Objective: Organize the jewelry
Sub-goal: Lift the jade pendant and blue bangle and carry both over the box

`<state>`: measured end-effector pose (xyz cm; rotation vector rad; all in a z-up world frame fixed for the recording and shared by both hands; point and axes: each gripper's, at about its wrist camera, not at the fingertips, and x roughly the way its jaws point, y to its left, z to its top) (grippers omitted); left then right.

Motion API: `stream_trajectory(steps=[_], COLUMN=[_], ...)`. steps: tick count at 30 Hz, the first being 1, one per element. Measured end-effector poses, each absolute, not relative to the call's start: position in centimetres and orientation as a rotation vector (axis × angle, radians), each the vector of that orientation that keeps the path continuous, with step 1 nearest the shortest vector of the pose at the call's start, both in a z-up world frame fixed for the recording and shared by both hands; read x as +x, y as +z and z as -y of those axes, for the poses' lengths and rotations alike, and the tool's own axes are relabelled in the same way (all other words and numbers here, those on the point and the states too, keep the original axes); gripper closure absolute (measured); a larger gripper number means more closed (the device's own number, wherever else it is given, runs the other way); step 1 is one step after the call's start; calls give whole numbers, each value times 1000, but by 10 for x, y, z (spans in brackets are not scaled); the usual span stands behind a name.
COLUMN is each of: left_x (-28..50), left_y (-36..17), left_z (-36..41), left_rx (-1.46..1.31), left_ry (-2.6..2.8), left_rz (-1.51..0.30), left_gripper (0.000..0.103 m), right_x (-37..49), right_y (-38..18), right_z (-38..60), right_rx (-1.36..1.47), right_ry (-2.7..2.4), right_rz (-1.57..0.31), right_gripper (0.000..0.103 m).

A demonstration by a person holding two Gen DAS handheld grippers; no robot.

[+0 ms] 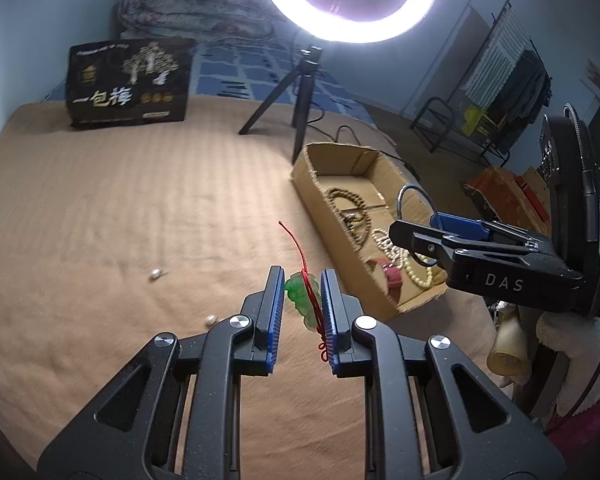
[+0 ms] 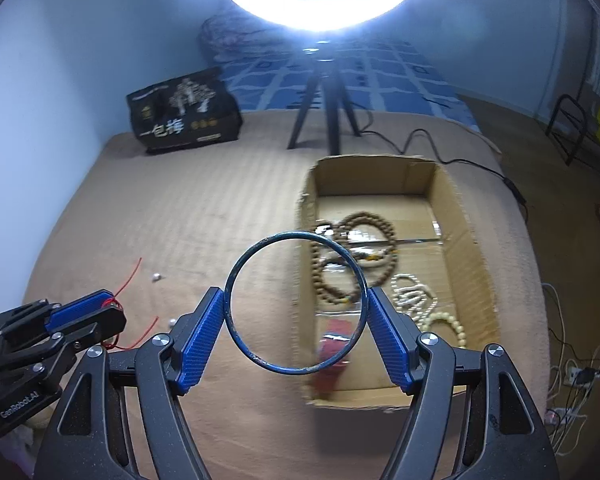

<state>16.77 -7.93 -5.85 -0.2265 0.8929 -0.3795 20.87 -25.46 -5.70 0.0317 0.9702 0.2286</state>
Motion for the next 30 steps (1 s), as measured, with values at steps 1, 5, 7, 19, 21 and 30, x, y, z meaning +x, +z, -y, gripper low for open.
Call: stream_trajectory(steps=[1, 5, 7, 19, 21, 30], left_x=[169, 180, 186, 216, 222, 238], left_y=[-58, -56, -56, -63, -65, -76], left_z=[83, 98, 107, 146, 152, 173], left_rx=[-224, -212, -210, -204, -203, -193], left_ry=[-383, -401, -409, -455, -462, -474], left_rz=[-891, -884, -881, -886, -889, -902], left_gripper=[86, 86, 86, 86, 86, 86], right_x=[210, 216, 221, 250, 254, 270], right_y=[-57, -56, -57, -67, -70, -83], right_z=[258, 278, 287, 324, 328, 342], right_rx=[34, 52, 62, 87, 91, 111], right_ry=[223, 190, 173, 101, 91, 75], right_rz=[-969, -962, -961, -967, -971, -989], right_gripper=[32, 32, 32, 32, 32, 32])
